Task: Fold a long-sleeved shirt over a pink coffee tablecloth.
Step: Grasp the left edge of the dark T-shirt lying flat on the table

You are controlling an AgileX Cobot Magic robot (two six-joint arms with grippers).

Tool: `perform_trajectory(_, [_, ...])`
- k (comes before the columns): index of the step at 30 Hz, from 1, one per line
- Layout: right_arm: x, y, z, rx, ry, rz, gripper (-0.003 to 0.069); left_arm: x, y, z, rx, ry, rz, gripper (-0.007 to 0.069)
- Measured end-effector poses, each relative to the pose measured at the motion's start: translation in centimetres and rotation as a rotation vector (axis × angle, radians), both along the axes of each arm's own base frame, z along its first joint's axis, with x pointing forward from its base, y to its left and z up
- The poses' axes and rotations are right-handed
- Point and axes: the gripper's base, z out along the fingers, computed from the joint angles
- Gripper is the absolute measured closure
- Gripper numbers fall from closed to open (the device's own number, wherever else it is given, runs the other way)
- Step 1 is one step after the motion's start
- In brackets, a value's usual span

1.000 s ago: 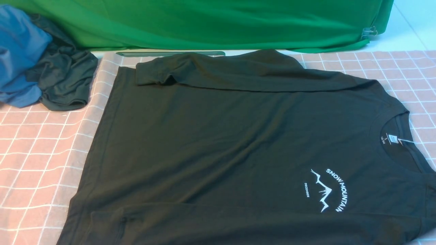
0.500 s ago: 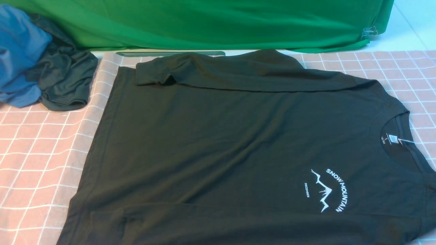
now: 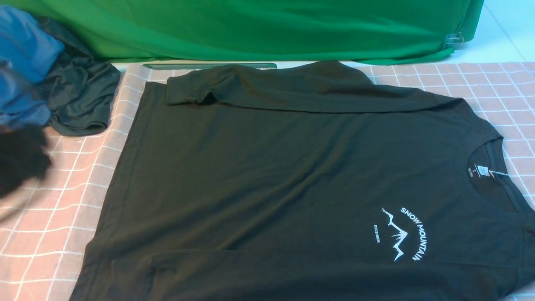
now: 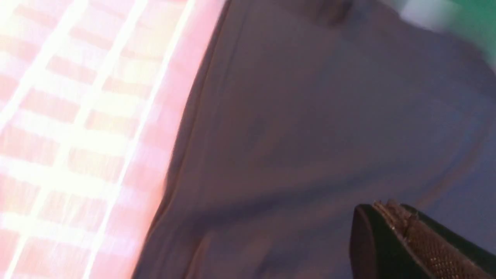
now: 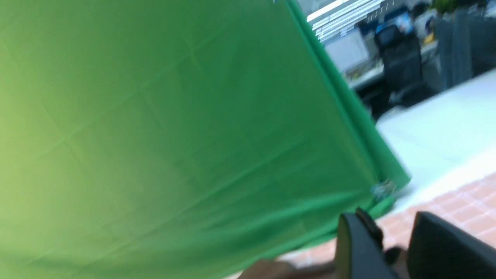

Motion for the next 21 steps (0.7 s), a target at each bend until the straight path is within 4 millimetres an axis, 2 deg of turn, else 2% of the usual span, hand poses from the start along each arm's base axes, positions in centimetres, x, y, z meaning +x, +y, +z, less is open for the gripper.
perform_trajectory(1, [0.0, 0.0, 0.2, -0.005, 0.008, 0.005, 0.0467, 0.0, 0.0, 0.0, 0.002, 0.001, -0.003, 0.0612])
perform_trajectory(4, [0.3, 1.0, 4.3, -0.148, 0.183, 0.095, 0.0606, 1.6, -0.6, -4.7, 0.017, 0.248, -0.078, 0.0612])
perform_trajectory(6, [0.7, 1.1, 5.0, -0.18, 0.231, 0.115, 0.0614, 1.6, -1.0, -5.6, 0.024, 0.283, -0.101, 0.0612])
perform_trajectory(7, [1.8, 1.5, 6.4, -0.224, 0.336, 0.16, 0.0619, 1.4, -1.8, -7.3, 0.049, 0.346, -0.141, 0.0612])
perform_trajectory(10, [3.9, 2.2, 7.1, -0.312, 0.52, 0.232, 0.0619, 1.0, -3.1, -9.9, 0.097, 0.441, -0.162, 0.0612])
perform_trajectory(13, [5.8, 2.6, 7.0, -0.409, 0.627, 0.287, 0.0619, 0.8, -3.4, -11.9, 0.198, 0.532, -0.134, 0.0612])
perform_trajectory(16, [6.7, 2.8, 6.8, -0.436, 0.647, 0.309, 0.0619, 1.3, -3.3, -12.6, 0.235, 0.539, -0.099, 0.0612])
perform_trajectory(21, [7.1, 2.9, 6.9, -0.443, 0.632, 0.305, 0.0619, 2.6, -3.5, -12.9, 0.228, 0.434, -0.092, 0.0602])
